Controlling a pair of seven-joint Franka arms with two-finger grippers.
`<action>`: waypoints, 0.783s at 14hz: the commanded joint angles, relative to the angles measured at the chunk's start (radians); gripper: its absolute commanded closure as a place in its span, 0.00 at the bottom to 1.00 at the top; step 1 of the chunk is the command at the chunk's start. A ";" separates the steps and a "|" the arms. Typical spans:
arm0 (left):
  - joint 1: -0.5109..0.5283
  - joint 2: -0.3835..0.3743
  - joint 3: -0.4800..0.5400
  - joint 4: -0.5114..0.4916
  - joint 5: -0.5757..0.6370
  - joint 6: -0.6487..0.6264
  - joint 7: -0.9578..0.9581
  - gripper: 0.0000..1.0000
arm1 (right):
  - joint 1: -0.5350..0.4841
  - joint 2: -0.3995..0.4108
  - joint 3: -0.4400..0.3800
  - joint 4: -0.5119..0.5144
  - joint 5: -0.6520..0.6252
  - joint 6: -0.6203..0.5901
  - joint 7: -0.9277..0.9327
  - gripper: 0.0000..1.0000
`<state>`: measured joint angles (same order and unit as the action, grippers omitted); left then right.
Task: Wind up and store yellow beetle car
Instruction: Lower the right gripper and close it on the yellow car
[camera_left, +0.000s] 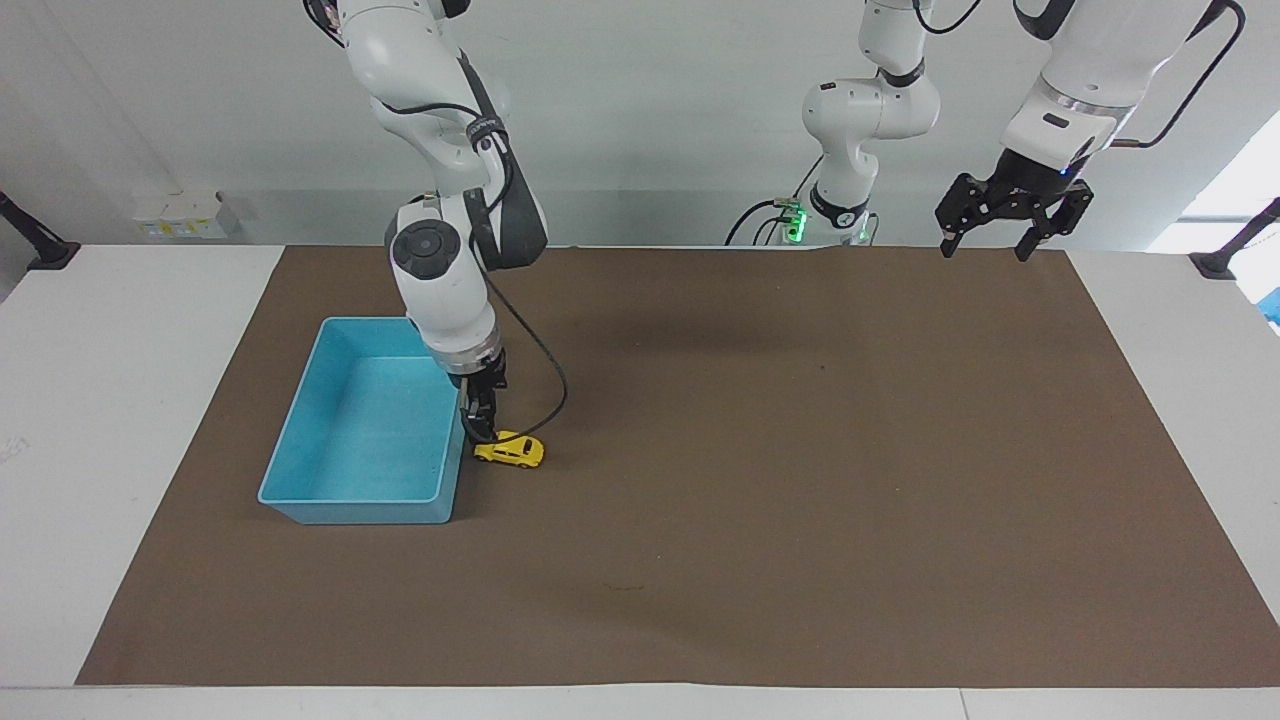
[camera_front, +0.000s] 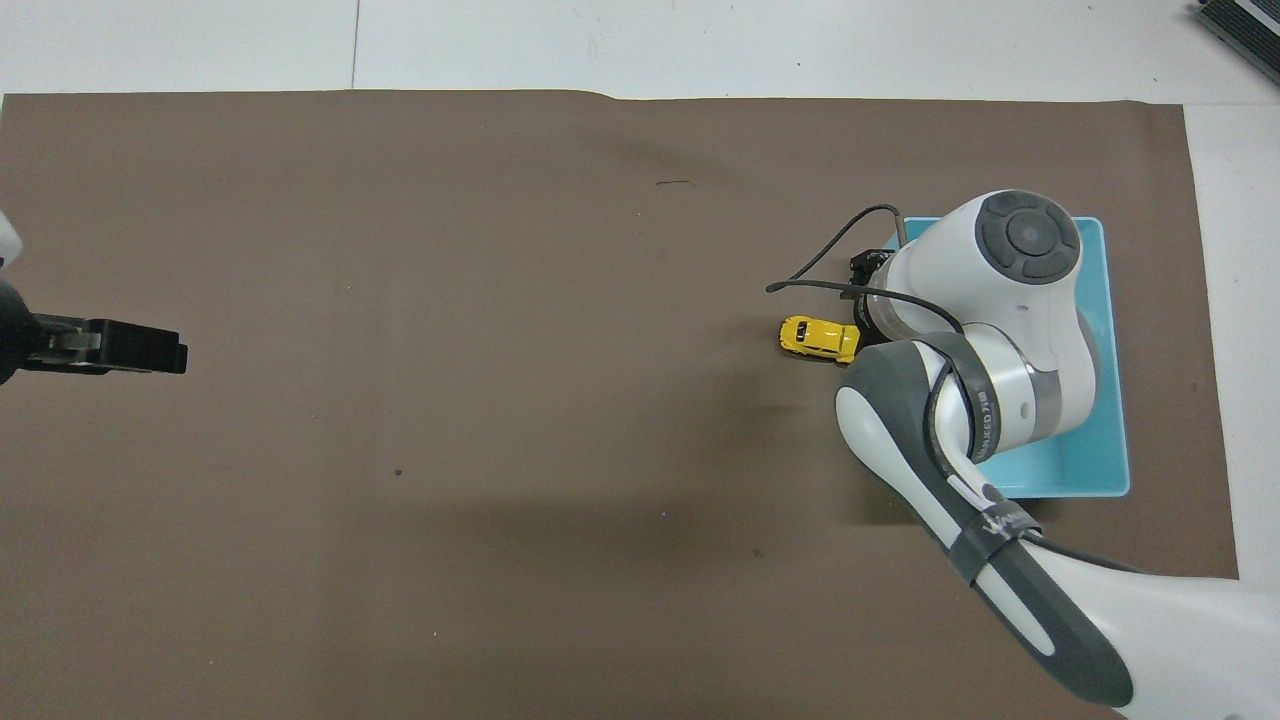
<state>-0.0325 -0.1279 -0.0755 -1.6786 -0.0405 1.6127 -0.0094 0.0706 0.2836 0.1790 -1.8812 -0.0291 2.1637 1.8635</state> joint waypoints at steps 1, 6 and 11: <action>0.014 -0.012 -0.007 0.000 -0.007 -0.016 0.016 0.00 | 0.014 0.020 0.004 -0.010 -0.022 0.042 0.048 0.00; 0.020 -0.012 -0.006 0.002 -0.007 -0.017 0.014 0.00 | 0.009 0.060 0.004 -0.062 -0.022 0.179 0.049 0.00; 0.019 -0.012 -0.006 0.002 -0.007 -0.020 0.014 0.00 | 0.003 0.109 0.002 -0.069 -0.022 0.265 0.040 0.00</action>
<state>-0.0320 -0.1280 -0.0737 -1.6786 -0.0404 1.6117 -0.0094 0.0837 0.3911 0.1758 -1.9407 -0.0291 2.4059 1.8800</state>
